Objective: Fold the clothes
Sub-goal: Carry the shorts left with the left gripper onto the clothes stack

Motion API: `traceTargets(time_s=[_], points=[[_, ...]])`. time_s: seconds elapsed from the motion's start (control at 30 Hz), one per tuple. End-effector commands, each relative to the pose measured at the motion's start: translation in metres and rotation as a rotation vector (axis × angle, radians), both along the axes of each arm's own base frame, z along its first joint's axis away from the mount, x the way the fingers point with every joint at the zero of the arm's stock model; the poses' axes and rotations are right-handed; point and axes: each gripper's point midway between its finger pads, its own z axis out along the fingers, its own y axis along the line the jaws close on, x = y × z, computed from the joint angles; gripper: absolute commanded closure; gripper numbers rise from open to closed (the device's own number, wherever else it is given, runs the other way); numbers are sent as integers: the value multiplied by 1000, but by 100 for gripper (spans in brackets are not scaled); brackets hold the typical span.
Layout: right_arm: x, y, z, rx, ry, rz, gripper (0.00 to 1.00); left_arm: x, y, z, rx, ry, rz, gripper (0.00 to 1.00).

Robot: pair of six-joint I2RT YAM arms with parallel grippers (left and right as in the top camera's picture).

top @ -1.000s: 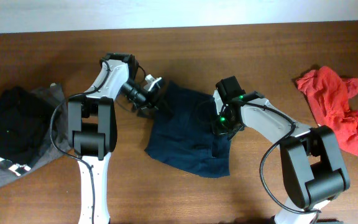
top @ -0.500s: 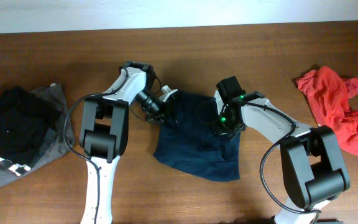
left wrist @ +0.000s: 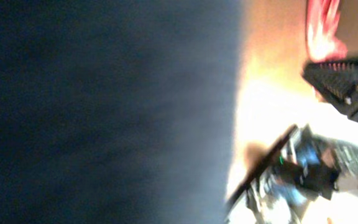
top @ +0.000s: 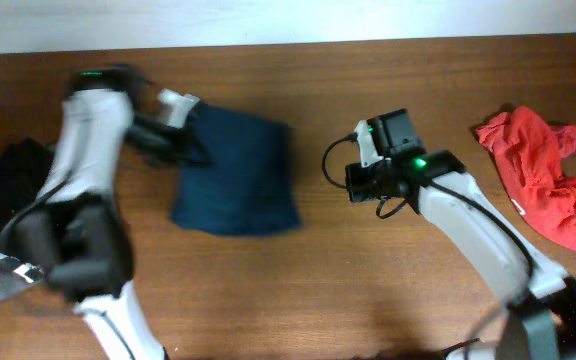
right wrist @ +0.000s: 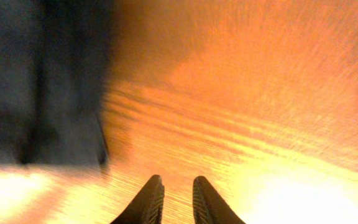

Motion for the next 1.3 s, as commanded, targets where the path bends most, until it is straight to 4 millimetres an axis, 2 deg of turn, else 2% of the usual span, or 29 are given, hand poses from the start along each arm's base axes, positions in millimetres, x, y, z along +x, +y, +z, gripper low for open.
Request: traceTargets(time_s=[0.0,0.07,0.13,0.2,0.23,0.37,0.4,0.5,0.6,0.67,0.77,0.8,0.83,0.87,0.93,1.07,1.27], points=[[3,-2,24,21,-75,-1,77,-5,55,52,67,-160,122,100],[4,-1,29,27,-92,-1,77,-6,98,63,130,-213,219,99],[5,-1,30,28,-94,-2,77,-10,136,64,180,-219,307,100],[4,-1,30,30,-91,-3,77,-21,179,56,231,-166,431,99],[4,0,30,32,-90,-1,78,-23,190,54,244,-154,464,99],[1,2,29,45,-78,8,78,-34,256,43,309,-142,630,100],[0,2,28,43,-73,8,78,-41,277,39,347,-123,694,99],[-3,1,26,38,-56,8,77,-56,319,34,387,-86,854,100],[-6,0,24,34,-43,8,78,-71,346,35,402,-86,938,99],[-8,-1,23,31,-34,8,78,-79,361,32,410,-74,991,99],[-11,-2,21,27,-20,7,78,-88,374,19,389,-26,1053,89],[-12,-2,21,25,-13,7,78,-92,376,13,373,6,1070,76],[-14,-3,20,22,-5,7,78,-95,376,6,355,42,1088,30],[-15,-3,19,20,2,7,78,-97,376,2,346,62,1094,1],[-18,-4,17,15,17,7,78,-101,375,-6,328,102,1099,1],[-22,-5,15,9,35,7,78,-114,376,-5,302,152,1156,1],[-23,-6,15,8,39,7,78,-133,379,27,258,128,1238,1]])
